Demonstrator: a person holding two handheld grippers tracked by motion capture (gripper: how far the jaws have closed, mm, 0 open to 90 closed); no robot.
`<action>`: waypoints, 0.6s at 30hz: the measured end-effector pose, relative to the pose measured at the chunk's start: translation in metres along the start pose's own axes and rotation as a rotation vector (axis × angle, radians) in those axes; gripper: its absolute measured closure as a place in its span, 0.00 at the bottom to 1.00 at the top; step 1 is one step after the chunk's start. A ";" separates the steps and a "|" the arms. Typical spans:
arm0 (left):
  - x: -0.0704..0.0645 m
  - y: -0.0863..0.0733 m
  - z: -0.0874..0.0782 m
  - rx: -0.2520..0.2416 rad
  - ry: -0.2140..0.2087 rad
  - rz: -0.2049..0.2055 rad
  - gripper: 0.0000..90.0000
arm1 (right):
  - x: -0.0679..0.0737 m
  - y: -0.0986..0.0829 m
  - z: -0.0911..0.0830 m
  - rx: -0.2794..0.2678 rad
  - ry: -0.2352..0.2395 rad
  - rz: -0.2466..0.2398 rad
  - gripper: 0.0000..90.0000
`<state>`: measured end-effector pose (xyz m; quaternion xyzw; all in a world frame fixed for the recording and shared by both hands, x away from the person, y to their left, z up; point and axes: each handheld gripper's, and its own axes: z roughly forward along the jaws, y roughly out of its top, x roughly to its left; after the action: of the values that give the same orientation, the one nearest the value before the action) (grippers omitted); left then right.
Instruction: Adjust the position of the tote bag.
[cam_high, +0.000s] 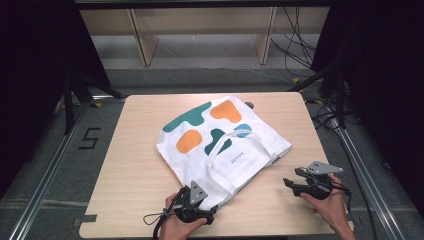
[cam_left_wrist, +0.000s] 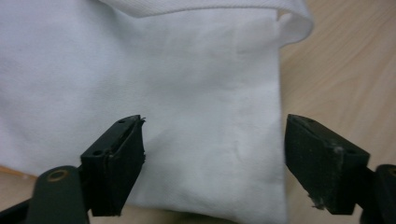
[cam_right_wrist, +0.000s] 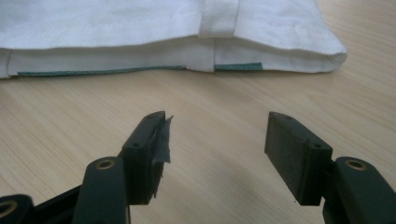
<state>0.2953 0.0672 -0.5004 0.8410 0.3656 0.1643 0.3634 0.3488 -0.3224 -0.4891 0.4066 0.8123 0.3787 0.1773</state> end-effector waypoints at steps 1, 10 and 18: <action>0.000 0.000 0.000 0.000 0.000 0.000 0.22 | 0.000 0.000 0.000 0.000 0.000 0.000 0.44; -0.007 -0.004 0.006 0.019 0.021 0.103 0.33 | 0.004 -0.001 0.000 0.002 -0.017 0.037 0.44; 0.011 -0.011 -0.004 0.031 -0.060 0.137 0.76 | 0.001 -0.001 -0.002 -0.016 -0.028 0.007 0.44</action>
<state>0.2954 0.0820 -0.5058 0.8742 0.2987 0.1578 0.3489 0.3467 -0.3233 -0.4888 0.4134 0.8053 0.3799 0.1906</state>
